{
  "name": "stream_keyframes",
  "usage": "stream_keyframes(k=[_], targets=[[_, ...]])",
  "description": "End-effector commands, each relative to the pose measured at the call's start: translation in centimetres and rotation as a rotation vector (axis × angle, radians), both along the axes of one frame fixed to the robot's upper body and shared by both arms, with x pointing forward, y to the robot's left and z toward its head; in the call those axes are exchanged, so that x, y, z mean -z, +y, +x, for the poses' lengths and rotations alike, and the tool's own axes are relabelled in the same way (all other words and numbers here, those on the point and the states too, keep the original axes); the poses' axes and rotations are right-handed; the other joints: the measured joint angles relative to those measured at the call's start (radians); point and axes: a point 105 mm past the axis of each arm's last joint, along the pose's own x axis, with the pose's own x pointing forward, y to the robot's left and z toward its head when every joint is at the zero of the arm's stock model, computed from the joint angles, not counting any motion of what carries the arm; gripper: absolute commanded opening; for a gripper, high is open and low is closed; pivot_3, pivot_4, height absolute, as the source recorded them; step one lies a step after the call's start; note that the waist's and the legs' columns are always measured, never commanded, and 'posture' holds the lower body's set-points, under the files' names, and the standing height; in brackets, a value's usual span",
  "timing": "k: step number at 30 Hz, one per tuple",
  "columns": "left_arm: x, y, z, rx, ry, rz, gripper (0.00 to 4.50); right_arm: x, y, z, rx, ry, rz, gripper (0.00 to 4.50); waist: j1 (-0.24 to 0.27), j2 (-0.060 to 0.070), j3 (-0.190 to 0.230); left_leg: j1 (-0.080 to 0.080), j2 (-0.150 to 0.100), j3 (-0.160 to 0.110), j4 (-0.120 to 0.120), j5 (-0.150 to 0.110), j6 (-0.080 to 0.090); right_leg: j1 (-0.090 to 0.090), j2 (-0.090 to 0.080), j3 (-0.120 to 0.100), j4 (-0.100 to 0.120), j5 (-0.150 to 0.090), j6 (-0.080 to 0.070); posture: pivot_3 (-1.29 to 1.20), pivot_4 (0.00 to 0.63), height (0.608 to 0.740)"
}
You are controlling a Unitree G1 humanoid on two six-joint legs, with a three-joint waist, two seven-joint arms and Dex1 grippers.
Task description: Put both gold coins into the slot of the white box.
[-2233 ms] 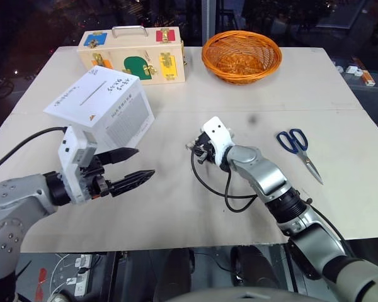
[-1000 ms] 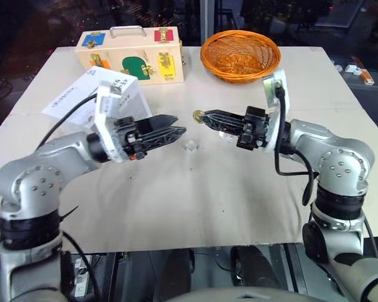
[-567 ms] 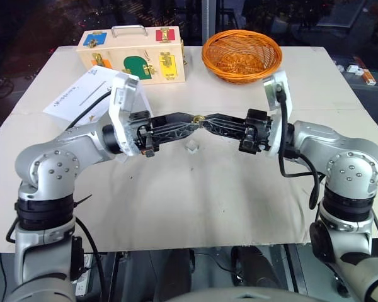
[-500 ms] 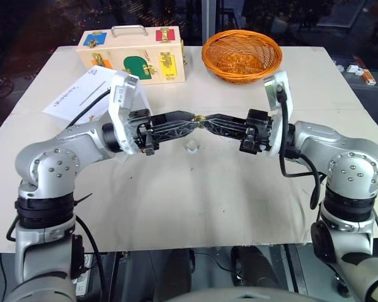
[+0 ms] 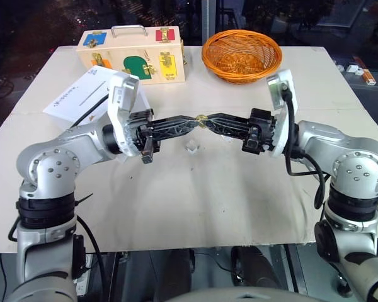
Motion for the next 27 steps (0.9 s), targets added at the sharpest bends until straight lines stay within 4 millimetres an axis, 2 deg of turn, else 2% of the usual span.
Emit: stream_keyframes(k=[1,4,6,9,13,16,17,22,25,27], targets=[[-0.9,-0.4,-0.8,0.037,-0.025,-0.018,0.04,-0.3,0.9,-1.6,-0.092,-0.014,0.012,0.0,0.0,0.0,0.0,0.0,0.0,0.0,0.0,0.0,0.0,0.0,0.0,0.0,0.0,0.0,0.0,0.0,0.15,0.726],[-1.1,-0.2,-0.9,0.046,-0.008,-0.039,0.04,-0.3,0.8,-1.7,-0.092,-0.022,0.011,0.0,0.0,0.0,0.0,0.0,0.0,0.0,0.0,0.0,0.0,0.0,0.0,0.0,0.0,0.0,0.0,0.0,0.15,0.726],[-1.5,0.0,-0.9,0.044,0.003,-0.058,0.04,-1.3,0.4,-1.6,-0.116,0.014,0.106,0.0,0.0,0.0,0.0,0.0,0.0,0.0,0.0,0.0,0.0,0.0,0.0,0.0,0.0,0.0,0.0,0.0,0.15,0.726],[-1.9,0.6,-0.9,0.023,0.014,-0.077,0.0,-1.5,0.0,-1.6,-0.109,-0.011,0.104,0.95,0.0,0.0,0.0,0.0,0.0,0.0,0.0,0.0,0.0,0.0,0.0,0.0,0.0,0.0,0.0,0.0,0.15,0.726],[-2.5,1.9,-1.0,-0.04,0.021,-0.099,0.0,-1.6,-0.4,-1.5,-0.083,-0.043,0.095,2.71,0.0,0.0,0.0,0.0,0.0,-0.001,0.0,0.0,0.0,0.0,0.0,0.0,-0.001,0.0,0.0,0.0,0.15,0.726],[-3.2,3.4,-0.8,-0.125,0.011,-0.112,0.0,-1.7,-1.1,-0.7,0.0,-0.12,0.049,4.24,-0.001,0.0,0.0,0.0,0.0,-0.001,0.0,0.0,0.0,0.0,0.0,0.0,-0.001,0.0,0.0,0.0,0.15,0.726],[-3.5,4.0,-0.7,-0.16,0.003,-0.115,0.0,-1.8,-1.3,-0.6,0.017,-0.138,0.042,4.42,-0.001,0.0,0.0,0.0,0.0,-0.001,0.0,0.0,0.0,0.0,0.0,0.0,-0.001,0.0,0.0,0.0,0.15,0.726],[-5.6,8.5,0.3,-0.423,-0.075,-0.076,0.0,-1.7,-1.9,-0.4,0.064,-0.395,-0.146,4.42,0.0,0.0,0.0,0.0,0.0,-0.001,-0.001,0.0,0.0,0.0,0.0,0.0,-0.002,0.0,0.0,0.0,0.15,0.726],[-6.9,13.3,1.8,-0.686,-0.172,0.036,0.0,-2.1,-1.9,-1.1,0.021,-0.512,-0.182,4.42,-0.001,0.0,0.001,0.0,0.0,0.0,-0.002,0.0,0.0,0.0,0.0,0.0,-0.004,0.0,0.0,0.0,0.15,0.726],[-7.1,15.4,2.3,-0.768,-0.211,0.112,0.0,-2.4,-2.0,-1.2,0.011,-0.544,-0.185,4.42,-0.001,0.0,0.001,0.0,0.0,0.002,-0.004,0.0,0.0,0.0,0.0,-0.001,-0.005,0.0,0.0,0.0,0.15,0.726]])
